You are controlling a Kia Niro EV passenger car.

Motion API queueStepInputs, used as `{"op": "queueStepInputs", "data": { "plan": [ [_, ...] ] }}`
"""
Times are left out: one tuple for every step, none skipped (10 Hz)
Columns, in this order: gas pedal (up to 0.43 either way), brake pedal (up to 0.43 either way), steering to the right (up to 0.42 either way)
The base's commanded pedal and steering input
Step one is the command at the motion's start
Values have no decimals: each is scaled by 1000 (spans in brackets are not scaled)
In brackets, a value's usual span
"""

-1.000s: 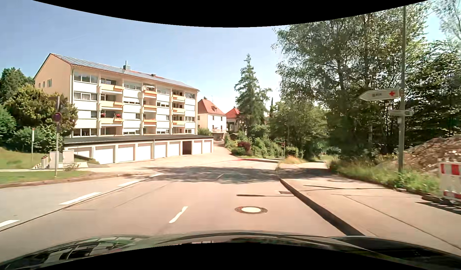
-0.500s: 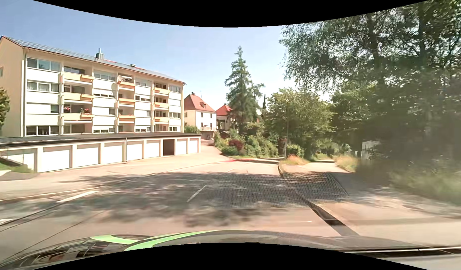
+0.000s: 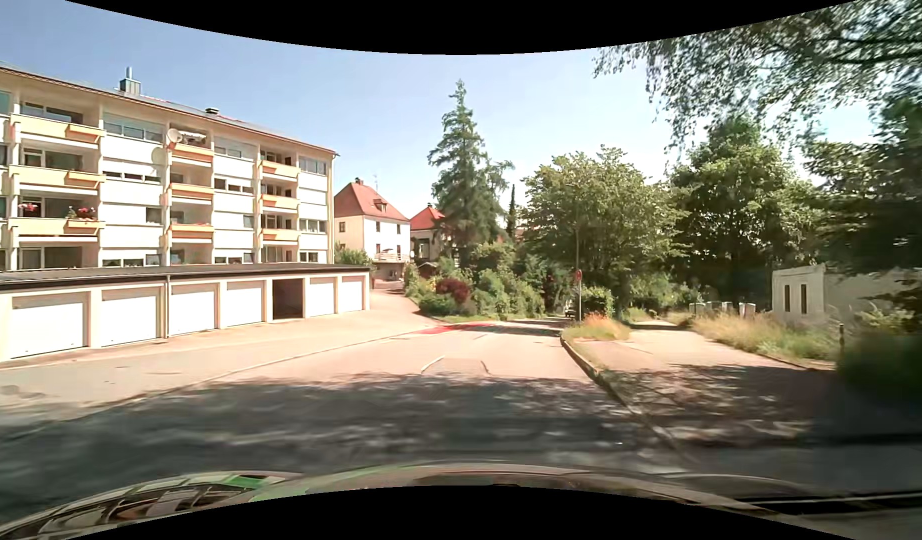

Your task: Follow the waypoints while adhering to traffic rules and regulations

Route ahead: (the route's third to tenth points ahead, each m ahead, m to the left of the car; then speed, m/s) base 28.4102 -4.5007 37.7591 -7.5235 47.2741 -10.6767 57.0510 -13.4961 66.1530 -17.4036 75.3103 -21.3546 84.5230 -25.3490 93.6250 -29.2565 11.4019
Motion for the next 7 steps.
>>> {"op": "queueStepInputs", "data": {
  "plan": [
    [0,18,37],
    [0,6,38],
    [0,6,38],
    [0,6,41],
    [0,12,46],
    [0,30,52],
    [0,37,53]
  ]
}}
